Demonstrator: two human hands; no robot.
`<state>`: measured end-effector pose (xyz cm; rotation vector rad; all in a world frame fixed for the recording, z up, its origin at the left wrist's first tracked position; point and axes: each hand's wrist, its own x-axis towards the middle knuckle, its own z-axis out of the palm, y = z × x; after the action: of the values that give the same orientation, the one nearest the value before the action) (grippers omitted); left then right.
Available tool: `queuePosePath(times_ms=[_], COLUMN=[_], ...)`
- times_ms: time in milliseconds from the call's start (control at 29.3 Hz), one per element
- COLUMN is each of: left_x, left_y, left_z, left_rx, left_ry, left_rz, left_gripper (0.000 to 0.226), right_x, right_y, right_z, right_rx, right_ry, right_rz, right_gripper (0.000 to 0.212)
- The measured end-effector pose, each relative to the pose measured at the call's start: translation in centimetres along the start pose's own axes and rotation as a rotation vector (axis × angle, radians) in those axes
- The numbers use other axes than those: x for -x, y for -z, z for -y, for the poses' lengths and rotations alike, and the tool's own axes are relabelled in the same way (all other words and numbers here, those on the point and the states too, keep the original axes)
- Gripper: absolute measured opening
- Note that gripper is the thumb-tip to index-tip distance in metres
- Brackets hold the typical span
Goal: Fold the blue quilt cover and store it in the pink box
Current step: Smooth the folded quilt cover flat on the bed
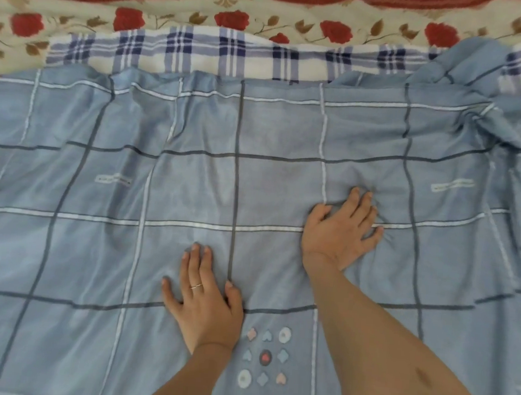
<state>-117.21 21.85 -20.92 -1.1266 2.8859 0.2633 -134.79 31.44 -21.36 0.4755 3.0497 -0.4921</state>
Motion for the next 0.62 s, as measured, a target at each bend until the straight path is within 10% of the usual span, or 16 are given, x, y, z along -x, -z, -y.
queuePosePath(times_ms=[171,376,615], left_x=[-0.4,0.0,0.4], left_y=[0.6,0.2,-0.2], left_z=[-1.4,-1.0,-0.6], left_rx=[0.005,0.001,0.029], left_ry=[0.011,-0.01,-0.005], left_rz=[-0.012,-0.069,-0.079], left_gripper=[0.067,0.066,0.067], right_x=[-0.6,-1.0,-12.2], right_y=[1.9,2.1,5.5], right_z=[0.1,-1.9,-6.9], right_rx=[-0.044,0.195,0.295], right_ry=[0.22,1.502,0.145], right_rz=[0.087,0.219,0.187], right_gripper=[0.069,0.056,0.065])
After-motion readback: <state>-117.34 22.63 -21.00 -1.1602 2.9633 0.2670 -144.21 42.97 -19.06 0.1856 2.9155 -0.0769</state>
